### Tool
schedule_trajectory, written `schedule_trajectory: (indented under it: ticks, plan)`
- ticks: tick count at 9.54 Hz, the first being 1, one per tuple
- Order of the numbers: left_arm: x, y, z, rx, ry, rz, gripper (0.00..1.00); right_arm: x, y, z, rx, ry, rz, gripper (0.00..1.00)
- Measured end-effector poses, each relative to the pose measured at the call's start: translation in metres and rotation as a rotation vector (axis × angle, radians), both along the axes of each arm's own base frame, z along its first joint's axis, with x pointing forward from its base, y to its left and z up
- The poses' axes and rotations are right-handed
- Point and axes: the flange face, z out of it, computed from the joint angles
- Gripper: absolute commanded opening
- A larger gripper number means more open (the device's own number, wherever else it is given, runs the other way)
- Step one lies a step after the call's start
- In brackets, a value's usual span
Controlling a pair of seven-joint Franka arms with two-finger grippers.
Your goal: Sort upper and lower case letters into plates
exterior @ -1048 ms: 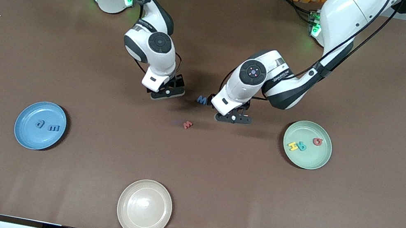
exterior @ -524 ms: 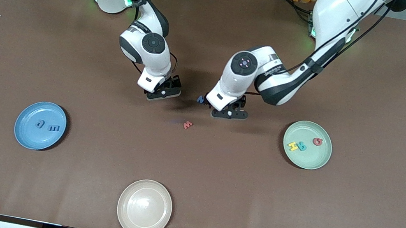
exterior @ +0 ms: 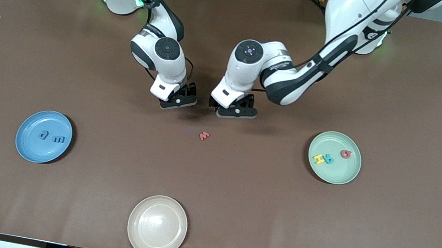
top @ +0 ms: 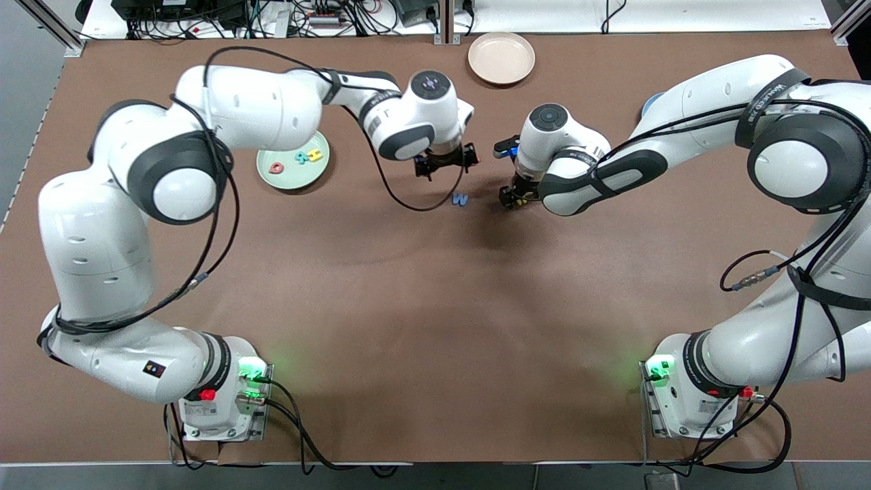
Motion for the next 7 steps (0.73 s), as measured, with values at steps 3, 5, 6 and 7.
schedule_trajectory:
  ticks: [3, 5, 6, 7]
  plan:
    - [-0.018, -0.018, -0.025, 0.024, -0.046, -0.02, 1.0, 0.0, 0.004, 0.005, 0.014, -0.011, 0.0, 0.0]
    - [-0.018, -0.019, -0.03, 0.033, -0.061, -0.042, 1.0, 0.0, 0.004, 0.005, 0.015, -0.012, -0.016, 0.0]
    - [-0.019, -0.019, -0.031, 0.034, -0.061, -0.044, 1.0, 0.004, -0.001, 0.005, 0.015, -0.013, -0.028, 0.0]
    - [-0.02, -0.019, -0.033, 0.036, -0.06, -0.046, 1.0, 0.012, -0.01, 0.006, 0.014, -0.015, -0.048, 0.0]
